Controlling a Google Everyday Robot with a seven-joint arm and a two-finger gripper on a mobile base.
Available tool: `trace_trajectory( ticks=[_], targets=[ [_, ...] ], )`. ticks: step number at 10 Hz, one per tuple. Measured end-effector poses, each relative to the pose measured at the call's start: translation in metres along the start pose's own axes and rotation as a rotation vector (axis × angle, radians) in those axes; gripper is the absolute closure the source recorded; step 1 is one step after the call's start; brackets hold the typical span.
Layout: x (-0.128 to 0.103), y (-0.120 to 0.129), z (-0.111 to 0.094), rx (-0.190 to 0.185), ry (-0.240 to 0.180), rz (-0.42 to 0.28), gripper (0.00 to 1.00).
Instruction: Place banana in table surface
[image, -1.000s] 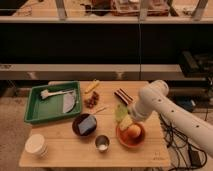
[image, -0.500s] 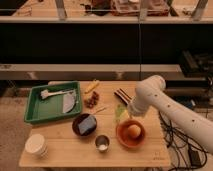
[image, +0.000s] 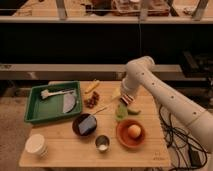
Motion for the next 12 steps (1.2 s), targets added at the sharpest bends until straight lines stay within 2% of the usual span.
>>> trace_trajectory(
  ticks=[2,3,6,7,9,10,12],
  targets=[
    [0.043,-0.017,0.003,0.026,0.065,0.080,0.20],
    [0.068,-0.035,0.009,0.040,0.108,0.180,0.20],
    [0.099,-0.053,0.018,0.047,0.165,0.331,0.20],
    [0.105,-0.055,0.019,0.048,0.177,0.359,0.20],
    [0.106,-0.055,0.019,0.047,0.178,0.367,0.20],
    [0.106,-0.052,0.019,0.040,0.170,0.378,0.20],
    [0.118,-0.063,0.026,0.024,0.151,0.386,0.20]
  ],
)
